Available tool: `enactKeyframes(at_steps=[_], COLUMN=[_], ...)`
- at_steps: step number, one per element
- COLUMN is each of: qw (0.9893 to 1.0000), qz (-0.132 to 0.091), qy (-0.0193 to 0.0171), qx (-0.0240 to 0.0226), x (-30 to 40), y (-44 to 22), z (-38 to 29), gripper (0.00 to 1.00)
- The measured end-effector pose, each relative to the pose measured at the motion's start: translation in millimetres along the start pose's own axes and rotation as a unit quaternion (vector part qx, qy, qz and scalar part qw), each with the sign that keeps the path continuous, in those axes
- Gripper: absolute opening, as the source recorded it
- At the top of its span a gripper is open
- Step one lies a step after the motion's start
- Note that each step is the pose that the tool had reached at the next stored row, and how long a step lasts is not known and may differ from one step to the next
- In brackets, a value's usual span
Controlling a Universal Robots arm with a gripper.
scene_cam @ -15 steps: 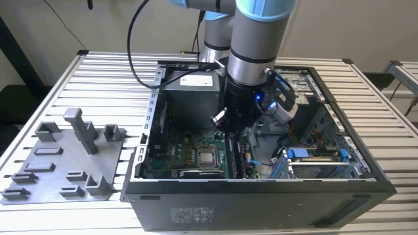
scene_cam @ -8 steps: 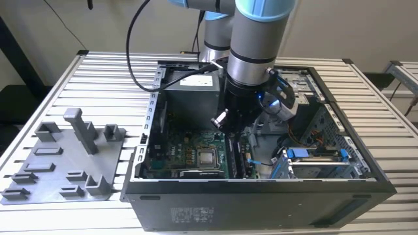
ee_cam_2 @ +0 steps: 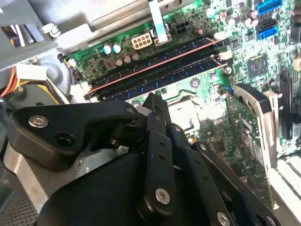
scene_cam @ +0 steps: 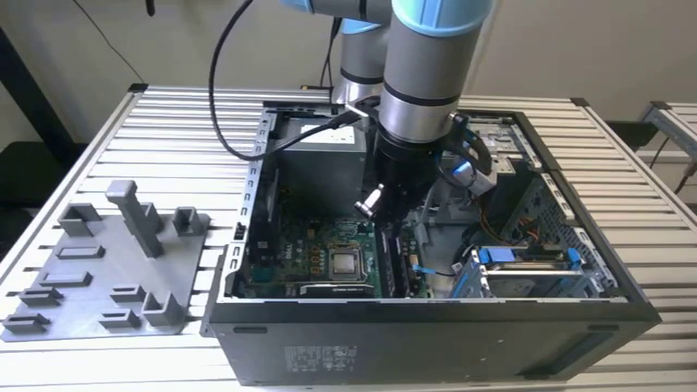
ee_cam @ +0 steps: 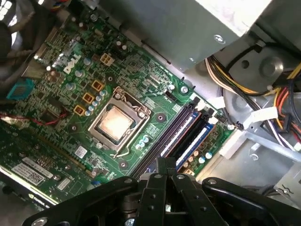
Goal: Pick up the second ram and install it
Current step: 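Press down the second ram until it locks into place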
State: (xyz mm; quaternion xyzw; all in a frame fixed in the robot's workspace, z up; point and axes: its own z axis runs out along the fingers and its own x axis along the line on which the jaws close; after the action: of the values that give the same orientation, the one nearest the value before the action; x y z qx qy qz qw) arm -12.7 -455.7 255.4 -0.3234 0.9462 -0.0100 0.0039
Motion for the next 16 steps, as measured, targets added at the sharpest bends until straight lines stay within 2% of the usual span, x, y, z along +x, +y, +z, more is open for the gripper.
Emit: enactKeyframes(at_steps=[4, 8, 12, 16], qw=[0.9995, 0.9978, 0.995, 0.9907], qz=[-0.033, -0.066, -0.1, -0.136], qy=[-0.0009, -0.0017, -0.0025, -0.0033], qx=[0.0001, 0.0002, 0.0002, 0.0001], x=[0.0, 0.0, 0.1, 0.2], y=[0.0, 0.0, 0.1, 0.2], z=[0.1, 0.1, 0.4, 0.6], gripper=[0.11, 0.11, 0.11, 0.11])
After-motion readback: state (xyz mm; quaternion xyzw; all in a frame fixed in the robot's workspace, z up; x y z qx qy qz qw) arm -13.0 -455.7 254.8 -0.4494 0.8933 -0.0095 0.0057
